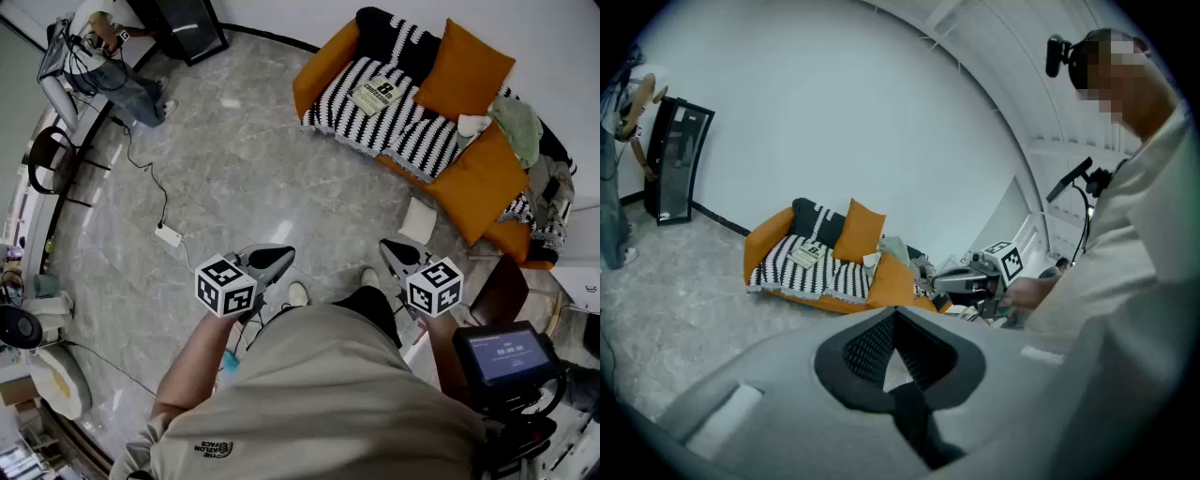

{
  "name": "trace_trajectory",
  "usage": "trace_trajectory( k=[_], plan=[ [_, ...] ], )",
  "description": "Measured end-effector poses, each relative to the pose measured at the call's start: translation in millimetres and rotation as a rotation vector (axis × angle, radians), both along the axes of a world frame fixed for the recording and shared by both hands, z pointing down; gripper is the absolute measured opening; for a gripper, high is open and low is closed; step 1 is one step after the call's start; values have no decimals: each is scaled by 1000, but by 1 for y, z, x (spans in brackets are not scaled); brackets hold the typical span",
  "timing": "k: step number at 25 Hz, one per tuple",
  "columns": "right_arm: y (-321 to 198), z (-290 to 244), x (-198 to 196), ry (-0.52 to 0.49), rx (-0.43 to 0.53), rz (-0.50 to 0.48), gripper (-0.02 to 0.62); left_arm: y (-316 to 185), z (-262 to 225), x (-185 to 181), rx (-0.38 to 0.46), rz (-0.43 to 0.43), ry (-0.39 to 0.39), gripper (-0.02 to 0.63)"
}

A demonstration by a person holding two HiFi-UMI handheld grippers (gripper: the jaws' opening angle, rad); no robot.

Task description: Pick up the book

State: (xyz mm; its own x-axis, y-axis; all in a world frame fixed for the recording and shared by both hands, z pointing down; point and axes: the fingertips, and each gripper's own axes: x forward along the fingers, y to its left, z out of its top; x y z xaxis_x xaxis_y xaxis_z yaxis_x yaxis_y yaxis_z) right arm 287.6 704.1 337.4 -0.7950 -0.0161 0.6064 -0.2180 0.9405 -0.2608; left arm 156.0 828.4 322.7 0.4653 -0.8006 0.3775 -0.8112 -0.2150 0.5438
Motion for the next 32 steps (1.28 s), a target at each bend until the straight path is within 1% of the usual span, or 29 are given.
trace_trajectory(
  k=[5, 7, 9, 11, 16, 20, 24, 29, 32],
  plan=[
    [13, -6, -34, -1, -39, 27, 12, -8, -5, -32, 3, 61, -8, 7],
    [17, -2, -41, 10, -42, 33, 12, -12, 0, -40, 8, 76, 0, 7],
    [8, 1, -44, 10, -36, 51, 12, -25, 6, -44, 16, 88, 7, 6],
    [-12, 2, -51, 2, -23, 69, 12, -50, 10, -49, 27, 107, -2, 6],
    [-71, 0, -73, -31, -4, 77, 12, -116, -1, -56, 38, 152, -76, 7],
    [-115, -4, -99, -68, 11, 68, 12, -167, -13, -79, 40, 154, -101, 7],
    [-146, 2, -114, -103, -47, 154, 12, -204, -7, -99, 5, 171, -78, 8],
    [-190, 21, -131, -103, -51, 214, 17, -258, 12, -128, -17, 204, -98, 8],
    [-217, 34, -144, -91, -57, 288, 18, -296, 27, -151, -16, 250, -90, 9]
  ],
)
